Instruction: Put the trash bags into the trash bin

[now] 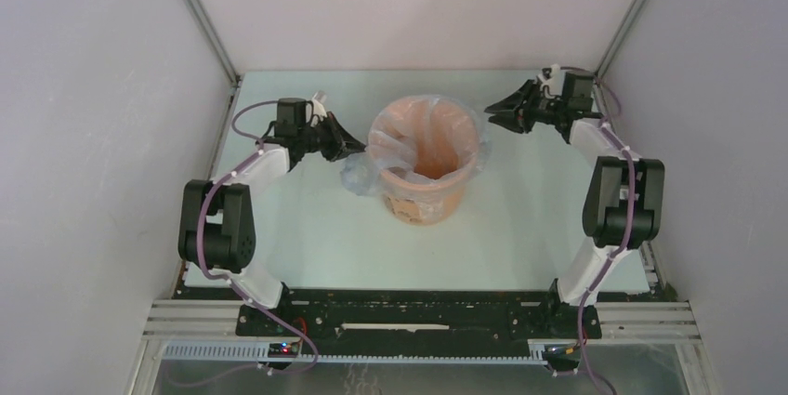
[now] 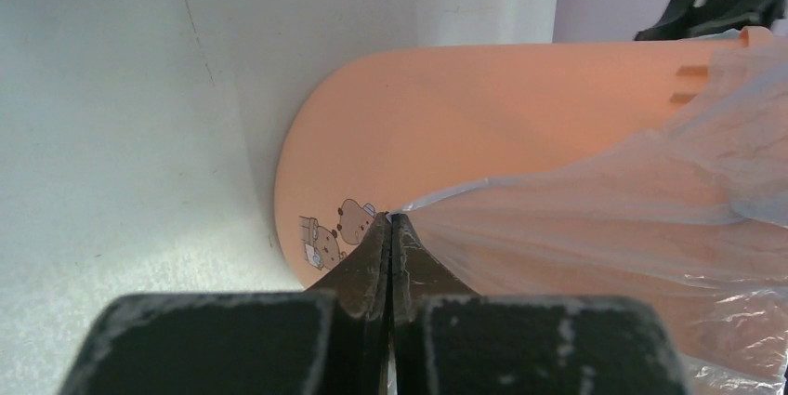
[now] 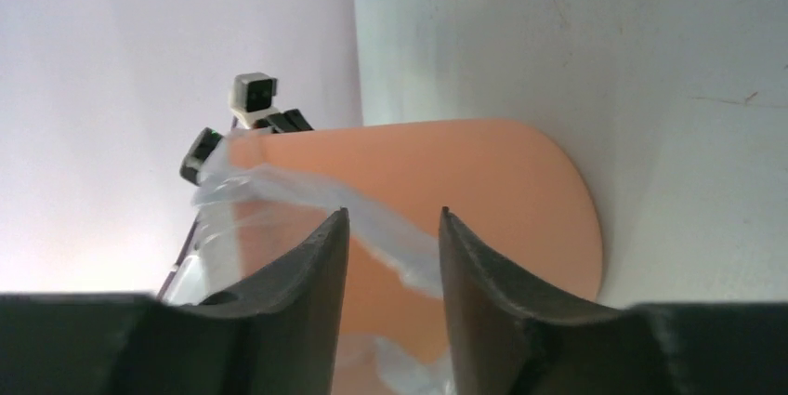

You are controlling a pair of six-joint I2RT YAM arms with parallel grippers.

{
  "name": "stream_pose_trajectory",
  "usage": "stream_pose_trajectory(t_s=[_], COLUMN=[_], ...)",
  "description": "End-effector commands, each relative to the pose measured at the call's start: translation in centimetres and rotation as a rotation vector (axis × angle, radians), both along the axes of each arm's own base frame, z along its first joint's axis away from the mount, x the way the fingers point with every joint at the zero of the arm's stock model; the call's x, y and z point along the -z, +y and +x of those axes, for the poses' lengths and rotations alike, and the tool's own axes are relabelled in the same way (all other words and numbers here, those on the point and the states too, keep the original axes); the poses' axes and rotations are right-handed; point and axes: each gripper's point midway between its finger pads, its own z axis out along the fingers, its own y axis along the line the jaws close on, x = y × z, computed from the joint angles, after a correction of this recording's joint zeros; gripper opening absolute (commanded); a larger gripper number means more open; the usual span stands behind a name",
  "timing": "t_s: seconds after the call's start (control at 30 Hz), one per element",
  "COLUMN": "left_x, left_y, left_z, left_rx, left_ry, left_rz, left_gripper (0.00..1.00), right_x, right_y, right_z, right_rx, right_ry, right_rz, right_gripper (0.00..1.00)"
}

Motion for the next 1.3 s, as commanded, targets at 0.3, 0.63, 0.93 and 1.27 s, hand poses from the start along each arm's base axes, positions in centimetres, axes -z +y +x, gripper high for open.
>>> stream_pose_trajectory(t_s=[0.3,0.63,0.93,1.27], left_x=[-2.3,-2.7,-2.5,-1.4], left_y=[0.3,0.2,-0.1,0.4], left_z=[0.3,0.5,0.6,0.9], left_rx=[0.029,0.035,0.037,-0.027], left_ry=[-0.052,-0.047,-0.035,0.001], left_rz=[0.058,0.058,0.055,0.092], left_gripper=[0.00,0.00,0.00,0.00], right_x=[-6.5,-2.0,-2.4,3.6], right_y=[1.4,4.0,5.0,0.0], right_z=[-1.4,-0.9,-0.2,1.7], right_rx=[-0.173,-0.286,-0.250,0.043], right_ry=[-0.391,-0.431,-0.367,-0.062], right_rz=[0.008,-0.012,0.042,-0.141], right_gripper=[0.77,0.72,0.11,0.00])
